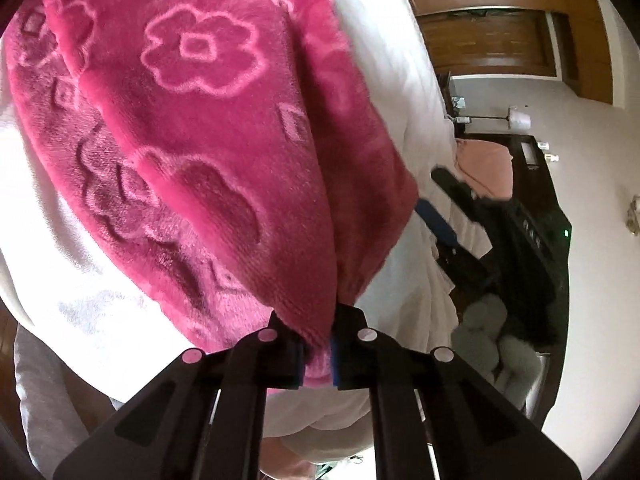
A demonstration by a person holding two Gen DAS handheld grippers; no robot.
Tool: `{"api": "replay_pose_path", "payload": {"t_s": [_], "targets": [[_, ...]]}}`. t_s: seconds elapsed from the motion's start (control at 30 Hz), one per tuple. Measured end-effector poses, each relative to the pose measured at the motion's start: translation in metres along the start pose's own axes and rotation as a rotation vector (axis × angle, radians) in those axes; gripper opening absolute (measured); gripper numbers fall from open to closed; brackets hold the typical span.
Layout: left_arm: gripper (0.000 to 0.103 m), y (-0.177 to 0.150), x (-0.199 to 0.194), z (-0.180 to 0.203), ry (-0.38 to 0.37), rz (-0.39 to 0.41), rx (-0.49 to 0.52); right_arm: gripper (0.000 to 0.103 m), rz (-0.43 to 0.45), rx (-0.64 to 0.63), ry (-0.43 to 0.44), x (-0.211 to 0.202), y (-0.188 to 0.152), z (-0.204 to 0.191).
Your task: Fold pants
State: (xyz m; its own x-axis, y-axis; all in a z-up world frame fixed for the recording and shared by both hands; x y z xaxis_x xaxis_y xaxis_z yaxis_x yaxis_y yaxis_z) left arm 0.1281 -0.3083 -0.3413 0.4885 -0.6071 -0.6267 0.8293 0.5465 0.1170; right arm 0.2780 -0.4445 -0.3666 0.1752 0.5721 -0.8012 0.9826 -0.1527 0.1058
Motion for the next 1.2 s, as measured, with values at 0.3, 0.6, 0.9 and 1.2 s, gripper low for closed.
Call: {"api": "replay_pose_path", "payload": {"t_s": [0.3,0.6,0.9,1.2], "targets": [[0.007,-0.006,-0.017,0.008,0.031,0.021,0.005,0.006,-0.095,-0.326,-0.078,0.031,-0.035,-0.026],[0.007,-0.036,-0.042,0.012,0.105,-0.025,-0.013,0.0,-0.021,-0.426,-0.026,-0.033,-0.053,-0.048],[0.007,-0.054,0.011,-0.038,0.055,-0.115,-0.252,0.001,-0.032,-0.314,-0.088,-0.02,-0.049,-0.007],[0.007,-0.052,-0.001,-0.042,0.04,-0.114,-0.232,0.048,-0.105,-0.404,-0.049,0.001,-0.068,-0.028]]}}
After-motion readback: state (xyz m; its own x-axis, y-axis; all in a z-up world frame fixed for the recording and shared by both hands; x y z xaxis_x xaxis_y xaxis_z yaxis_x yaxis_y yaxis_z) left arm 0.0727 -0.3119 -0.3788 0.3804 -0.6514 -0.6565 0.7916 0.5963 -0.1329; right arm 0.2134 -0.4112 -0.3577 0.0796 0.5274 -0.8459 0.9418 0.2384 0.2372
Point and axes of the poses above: each gripper's, at about its wrist camera, not at the fingertips, and x roughly the way its jaws point, z to its right, y to its top, the point moved 9 cm from there along x, roughly the way its jaws point, and after that the axes turned 14 degrees about x, right-handed, at the moved point
